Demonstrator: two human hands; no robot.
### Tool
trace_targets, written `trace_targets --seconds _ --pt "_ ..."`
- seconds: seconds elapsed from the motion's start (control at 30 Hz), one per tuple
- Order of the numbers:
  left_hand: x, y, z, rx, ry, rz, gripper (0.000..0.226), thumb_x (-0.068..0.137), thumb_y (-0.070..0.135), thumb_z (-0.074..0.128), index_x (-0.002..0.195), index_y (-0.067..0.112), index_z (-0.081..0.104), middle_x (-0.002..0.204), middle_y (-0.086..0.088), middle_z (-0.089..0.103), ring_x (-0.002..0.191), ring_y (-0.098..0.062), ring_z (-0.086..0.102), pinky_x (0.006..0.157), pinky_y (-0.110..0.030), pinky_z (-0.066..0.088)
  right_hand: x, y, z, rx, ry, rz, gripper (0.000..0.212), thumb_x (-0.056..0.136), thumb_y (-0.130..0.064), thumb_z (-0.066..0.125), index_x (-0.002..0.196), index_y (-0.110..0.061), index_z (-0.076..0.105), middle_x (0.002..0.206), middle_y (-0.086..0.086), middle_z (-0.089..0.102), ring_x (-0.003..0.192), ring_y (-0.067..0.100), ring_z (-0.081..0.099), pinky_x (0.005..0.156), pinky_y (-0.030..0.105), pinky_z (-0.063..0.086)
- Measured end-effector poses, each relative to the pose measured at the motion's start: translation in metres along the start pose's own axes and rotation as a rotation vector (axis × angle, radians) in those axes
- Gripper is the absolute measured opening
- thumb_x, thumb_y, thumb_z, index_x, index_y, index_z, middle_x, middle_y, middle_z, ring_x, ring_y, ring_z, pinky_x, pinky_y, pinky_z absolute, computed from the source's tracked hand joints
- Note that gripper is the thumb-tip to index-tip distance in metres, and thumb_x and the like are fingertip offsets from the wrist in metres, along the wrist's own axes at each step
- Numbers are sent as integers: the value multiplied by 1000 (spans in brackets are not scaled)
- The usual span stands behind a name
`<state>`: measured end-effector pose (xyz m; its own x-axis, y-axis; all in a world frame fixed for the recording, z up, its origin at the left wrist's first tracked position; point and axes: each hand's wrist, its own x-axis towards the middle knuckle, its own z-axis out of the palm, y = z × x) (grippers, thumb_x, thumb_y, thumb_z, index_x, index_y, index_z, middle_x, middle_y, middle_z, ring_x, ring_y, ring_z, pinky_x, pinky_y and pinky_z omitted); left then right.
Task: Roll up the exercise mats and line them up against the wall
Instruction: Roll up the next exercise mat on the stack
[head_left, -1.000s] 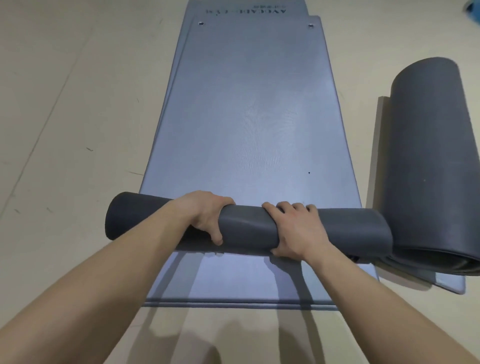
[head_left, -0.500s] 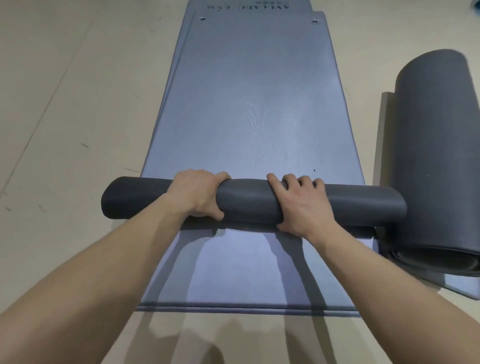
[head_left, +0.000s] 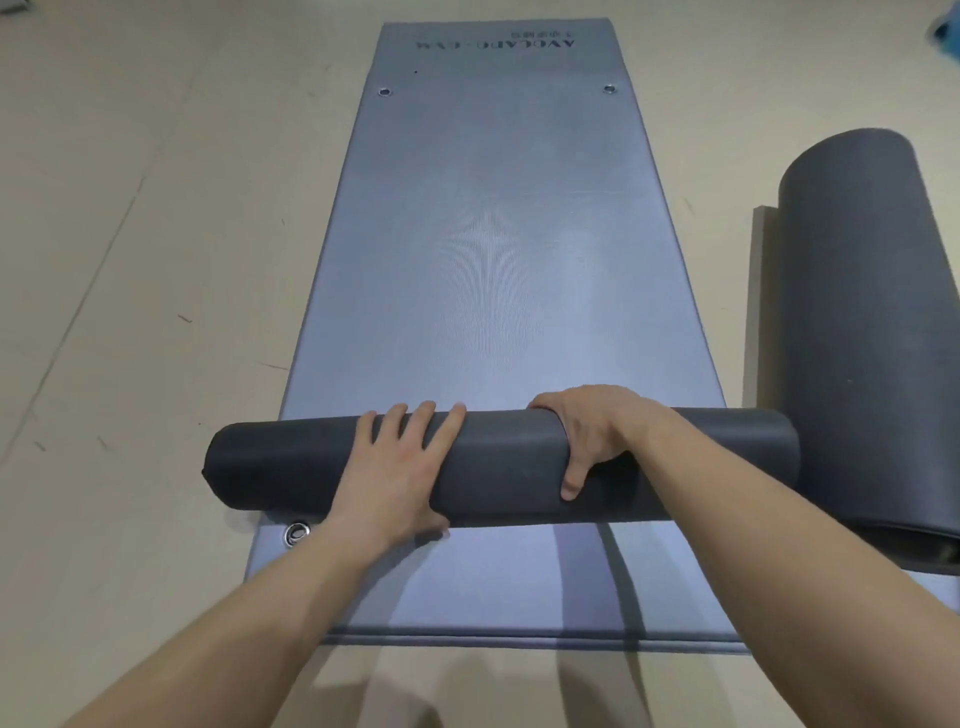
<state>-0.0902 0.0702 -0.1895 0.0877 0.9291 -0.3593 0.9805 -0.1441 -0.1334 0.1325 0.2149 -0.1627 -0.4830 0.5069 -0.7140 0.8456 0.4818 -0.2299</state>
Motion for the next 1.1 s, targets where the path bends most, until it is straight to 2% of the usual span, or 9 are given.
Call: trace_targets --seconds 0.2,0.33,0.43,0.53,0.67,0.77,0.87,0.97,1.1 --pt "63 -32 -29 -134 -211 88 123 51 75 76 153 37 20 137 3 53 117 -28 58 99 -47 47 -21 11 65 -340 393 59 160 39 -92 73 161 -27 -6 163 9 11 150 39 17 121 62 13" --pt "79 -38 -41 -187 -301 54 131 56 73 83 160 39 11 157 0 39 140 -29 44 116 -53 37 1 14 71 -393 546 56 130 60 -70 79 158 -26 5 156 12 33 138 38 37 112 63 28" --pt "48 -31 -11 -11 -43 9 142 57 84 74 163 29 -3 170 -6 12 154 -37 18 122 -60 15 8 20 41 -319 439 17 120 61 -65 77 156 -34 11 147 3 42 130 31 47 110 54 35" --pt "53 -34 -7 0 70 -7 120 60 70 79 156 27 20 154 -1 42 136 -29 46 113 -51 37 13 19 3 -197 289 29 117 56 -61 83 153 -41 21 135 -2 52 116 29 58 100 48 46" --pt "72 -50 -48 -137 -85 15 89 59 56 79 138 36 42 108 8 65 93 -22 63 79 -38 52 9 12 -26 -5 115 43 102 59 -45 92 145 -43 38 124 -8 61 108 23 60 95 44 52" --pt "44 -46 -57 -133 -303 49 90 60 57 82 139 42 43 97 8 61 87 -22 60 73 -32 47 -16 -1 -14 79 -31 9 94 60 -41 94 141 -39 48 123 -8 63 116 22 60 97 37 50" --pt "30 -46 -56 -189 -438 80 89 61 56 85 139 44 45 98 11 59 90 -19 58 75 -31 46 -47 -15 34 -77 229 20 110 59 -62 84 153 -37 34 140 -3 51 126 27 50 106 43 42" --pt "48 -56 -63 -329 -520 45 89 57 52 93 135 42 53 103 17 62 99 -17 61 86 -33 50 -55 -29 92 -305 594 109 126 50 -56 89 157 -24 31 144 11 48 125 39 49 108 58 33" --pt "42 -54 -49 -327 -305 66 114 58 64 88 155 37 35 134 10 55 124 -20 54 104 -38 46 -33 -26 83 -334 587 185 114 48 -40 87 146 -25 32 126 10 52 104 39 54 93 56 40"
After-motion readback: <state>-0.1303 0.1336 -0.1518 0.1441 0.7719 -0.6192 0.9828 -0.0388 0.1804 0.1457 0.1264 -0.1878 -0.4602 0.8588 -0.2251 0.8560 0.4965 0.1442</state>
